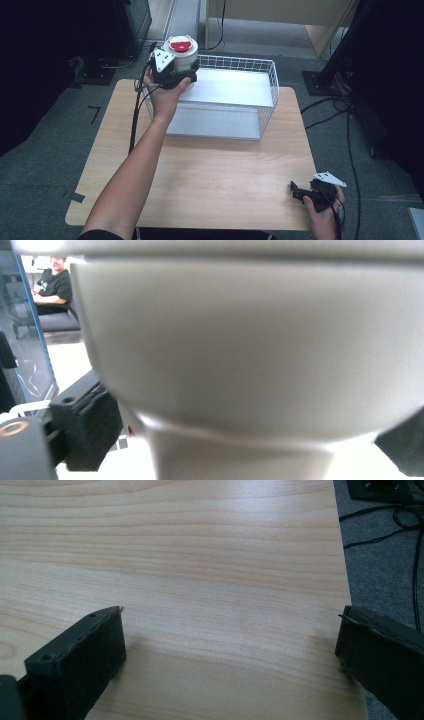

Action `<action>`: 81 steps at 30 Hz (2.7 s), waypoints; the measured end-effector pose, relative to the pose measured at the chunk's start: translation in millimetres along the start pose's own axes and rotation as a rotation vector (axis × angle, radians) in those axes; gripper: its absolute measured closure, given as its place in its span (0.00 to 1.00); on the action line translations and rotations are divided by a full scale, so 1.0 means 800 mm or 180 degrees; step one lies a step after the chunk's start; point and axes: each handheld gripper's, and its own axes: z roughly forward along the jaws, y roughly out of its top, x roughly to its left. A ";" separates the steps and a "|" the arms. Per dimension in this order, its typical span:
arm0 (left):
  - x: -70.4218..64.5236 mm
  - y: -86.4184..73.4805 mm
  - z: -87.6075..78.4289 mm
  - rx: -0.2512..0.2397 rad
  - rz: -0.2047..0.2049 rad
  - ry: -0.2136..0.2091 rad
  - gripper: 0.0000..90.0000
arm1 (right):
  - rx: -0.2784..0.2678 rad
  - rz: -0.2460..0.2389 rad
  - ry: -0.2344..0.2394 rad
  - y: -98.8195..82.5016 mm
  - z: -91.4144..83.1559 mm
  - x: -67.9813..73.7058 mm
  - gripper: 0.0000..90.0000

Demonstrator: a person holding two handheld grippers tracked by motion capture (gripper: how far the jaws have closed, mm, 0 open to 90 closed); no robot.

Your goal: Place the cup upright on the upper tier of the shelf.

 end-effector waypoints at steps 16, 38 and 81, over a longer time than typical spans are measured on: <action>0.003 -0.011 -0.023 -0.0025 0.0009 -0.0022 0.03 | 0.0002 0.0005 0.0003 0.000 0.000 0.000 0.00; 0.006 -0.028 -0.079 -0.0130 0.0038 -0.0023 0.03 | 0.0000 -0.0001 0.0000 0.000 0.000 0.000 0.00; 0.050 -0.120 -0.220 0.0030 0.0032 0.0013 0.00 | 0.0001 -0.0001 -0.0002 0.000 0.000 0.000 0.00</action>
